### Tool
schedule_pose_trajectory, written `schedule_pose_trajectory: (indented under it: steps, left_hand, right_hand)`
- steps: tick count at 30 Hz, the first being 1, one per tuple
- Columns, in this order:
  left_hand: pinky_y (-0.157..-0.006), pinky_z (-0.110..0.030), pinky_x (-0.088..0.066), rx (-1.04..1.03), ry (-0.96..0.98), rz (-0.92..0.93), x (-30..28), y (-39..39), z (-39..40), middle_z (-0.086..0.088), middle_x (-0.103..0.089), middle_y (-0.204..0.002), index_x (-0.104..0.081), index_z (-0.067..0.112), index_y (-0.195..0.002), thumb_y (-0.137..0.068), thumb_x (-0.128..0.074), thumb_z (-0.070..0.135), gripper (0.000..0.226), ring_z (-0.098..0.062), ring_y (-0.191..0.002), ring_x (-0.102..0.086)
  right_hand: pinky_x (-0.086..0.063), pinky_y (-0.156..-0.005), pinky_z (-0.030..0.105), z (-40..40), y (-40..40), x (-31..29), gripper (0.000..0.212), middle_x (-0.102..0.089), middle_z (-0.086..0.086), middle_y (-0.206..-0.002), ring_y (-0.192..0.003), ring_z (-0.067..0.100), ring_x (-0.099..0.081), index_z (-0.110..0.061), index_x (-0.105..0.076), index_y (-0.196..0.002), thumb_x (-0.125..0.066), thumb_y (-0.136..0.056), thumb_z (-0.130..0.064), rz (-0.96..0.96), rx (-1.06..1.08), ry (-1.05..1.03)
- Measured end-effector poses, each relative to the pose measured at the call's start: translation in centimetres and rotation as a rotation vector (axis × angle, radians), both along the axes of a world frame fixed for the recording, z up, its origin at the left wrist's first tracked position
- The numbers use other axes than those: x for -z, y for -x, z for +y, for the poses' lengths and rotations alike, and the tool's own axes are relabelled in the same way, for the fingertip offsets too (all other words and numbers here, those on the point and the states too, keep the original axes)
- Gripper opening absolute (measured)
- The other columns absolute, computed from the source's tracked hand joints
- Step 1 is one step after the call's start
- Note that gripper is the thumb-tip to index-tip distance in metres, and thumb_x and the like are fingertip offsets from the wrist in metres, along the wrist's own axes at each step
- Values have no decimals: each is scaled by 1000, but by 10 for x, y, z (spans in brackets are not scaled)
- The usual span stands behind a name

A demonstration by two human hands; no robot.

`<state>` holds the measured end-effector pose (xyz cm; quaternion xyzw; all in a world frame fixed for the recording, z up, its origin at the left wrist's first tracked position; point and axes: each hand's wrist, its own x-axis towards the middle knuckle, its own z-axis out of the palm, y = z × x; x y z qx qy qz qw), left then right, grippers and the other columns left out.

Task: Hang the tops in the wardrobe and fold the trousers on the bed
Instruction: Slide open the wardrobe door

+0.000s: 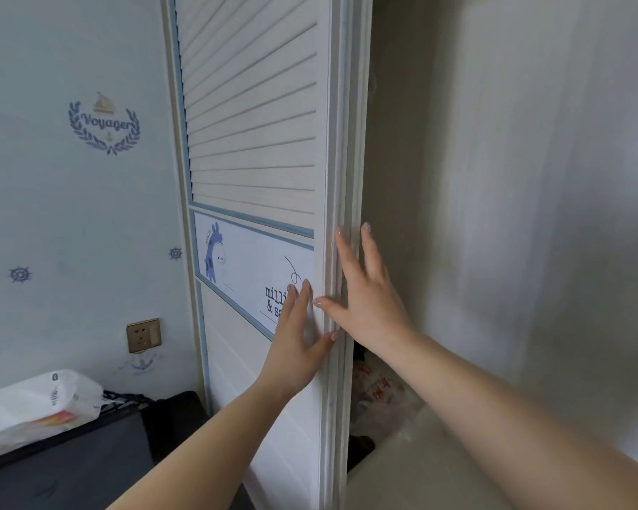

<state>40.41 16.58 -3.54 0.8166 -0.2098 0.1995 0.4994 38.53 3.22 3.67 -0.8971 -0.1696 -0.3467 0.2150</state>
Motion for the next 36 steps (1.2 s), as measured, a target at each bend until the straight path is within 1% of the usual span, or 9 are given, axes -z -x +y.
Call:
schedule_pose_trajectory:
  steps: [7, 15, 18, 20, 21, 25, 29, 33, 36]
  left_hand:
    - [-118, -46, -23, -38, -19, -5, -1, -9, 4, 31, 12, -144, 2, 47, -145, -89, -62, 37, 86, -4, -146, 4]
    - [-117, -46, -25, -57, -24, -14, -1, -11, 4, 25, 3, -153, 0, 46, -146, -88, -64, 36, 86, -5, -146, 2]
    - [-117, -34, -27, -44, -2, -10, -6, -9, 6, 26, -5, -152, -9, 37, -150, -88, -65, 34, 84, -6, -147, -3]
    - [-106, -13, -28, -16, 65, 54, -13, -1, 11, 16, -19, -156, -21, 33, -150, -88, -66, 35, 77, -6, -144, -18]
    - [-101, -11, -30, 15, 136, 102, -14, 4, 15, 14, -30, -153, -29, 32, -148, -88, -66, 34, 71, -4, -140, -29]
    - [-98, -24, -47, 75, 375, 243, -2, 37, 32, 9, -64, -123, -54, 30, -128, -88, -67, 23, 42, -1, -112, -59]
    - [-91, -24, -49, 8, 438, 293, 24, 77, 53, 7, -70, -112, -60, 24, -120, -89, -65, 17, 32, -7, -108, -63]
    - [-90, -29, -49, -165, 505, 318, 50, 132, 91, 1, -71, -110, -62, 22, -118, -89, -65, 16, 30, -15, -108, -64]
    - [-86, -26, -51, -338, 571, 299, 64, 187, 124, 2, -72, -105, -64, 24, -114, -88, -65, 15, 28, -14, -103, -66]
  right_hand:
    - [-44, -100, 36, 3, -9, 2, 105, 39, -19, -146, -147, 20, 1, -60, 29, -129, -65, -84, -45, 13, -47, -4]
    - [-44, -100, 34, 3, -8, 2, 101, 41, -18, -145, -147, 21, 0, -52, 21, -138, -64, -86, -42, 27, -78, 8]
    - [-38, -106, 36, 1, -7, -3, 99, 33, -14, -151, -147, 21, 3, -50, 16, -142, -65, -86, -39, 65, -103, -12]
    - [-26, -115, 42, -1, -4, -8, 93, 22, -11, -155, -147, 19, 5, -46, 3, -147, -66, -85, -39, 64, -122, -57]
    - [-21, -117, 45, -2, -1, -9, 88, 13, -7, -158, -147, 19, 3, -42, -6, -148, -66, -84, -39, 40, -127, -84]
    - [-24, -115, 44, 7, 18, 0, 70, -29, 3, -152, -143, 19, -19, -25, -34, -145, -68, -84, -31, -89, -242, -138]
    - [-34, -98, 14, 31, 41, 30, 58, -53, -12, -129, -121, -1, -46, -29, -42, -138, -67, -85, -26, 94, -484, -219]
    - [-47, -95, 24, 74, 64, 66, 42, -62, -18, -111, -103, -6, -58, -34, -54, -124, -66, -86, -23, 367, -728, -257]
    - [-49, -95, 29, 116, 90, 90, 36, -63, -20, -108, -102, -6, -59, -37, -57, -118, -66, -86, -24, 518, -886, -242]
